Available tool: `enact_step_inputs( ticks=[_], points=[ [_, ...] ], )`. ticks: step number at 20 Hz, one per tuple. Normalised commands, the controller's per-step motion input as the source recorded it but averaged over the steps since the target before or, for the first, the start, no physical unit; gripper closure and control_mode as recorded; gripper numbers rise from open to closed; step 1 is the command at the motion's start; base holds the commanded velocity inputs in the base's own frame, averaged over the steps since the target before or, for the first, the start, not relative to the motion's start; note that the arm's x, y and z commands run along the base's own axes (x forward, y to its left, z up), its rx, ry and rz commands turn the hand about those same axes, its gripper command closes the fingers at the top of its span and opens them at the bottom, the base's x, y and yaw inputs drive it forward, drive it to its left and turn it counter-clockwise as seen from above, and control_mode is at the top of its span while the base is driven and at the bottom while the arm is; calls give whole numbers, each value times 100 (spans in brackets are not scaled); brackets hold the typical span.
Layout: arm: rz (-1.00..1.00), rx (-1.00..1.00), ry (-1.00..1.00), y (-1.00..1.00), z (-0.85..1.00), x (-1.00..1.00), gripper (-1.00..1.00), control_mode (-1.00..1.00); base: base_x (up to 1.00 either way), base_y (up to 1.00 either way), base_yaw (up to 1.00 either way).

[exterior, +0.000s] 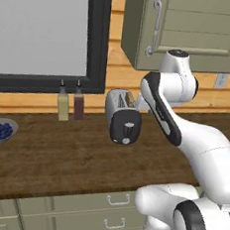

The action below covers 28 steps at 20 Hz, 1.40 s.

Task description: Start the toaster. Once the lever pops up, take the bread to the plate on the dining counter.

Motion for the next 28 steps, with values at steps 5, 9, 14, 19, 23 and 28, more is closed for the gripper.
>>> enact_step_inputs(
  ticks=[5,9,14,19,23,28],
  points=[
    [8,-5,-6,0,-2,-53,-100,-100,0,0,0],
    [7,-11,-21,25,-21,-61,-100,-100,0,0,0],
    [0,-8,-15,33,-28,-4,-100,-100,0,0,0],
    [-11,0,-1,0,-7,34,-100,-100,0,0,0],
    [-15,1,0,0,-1,31,-100,-100,0,0,0],
    [-16,4,0,0,-22,49,100,-100,0,0,0]
  ],
)
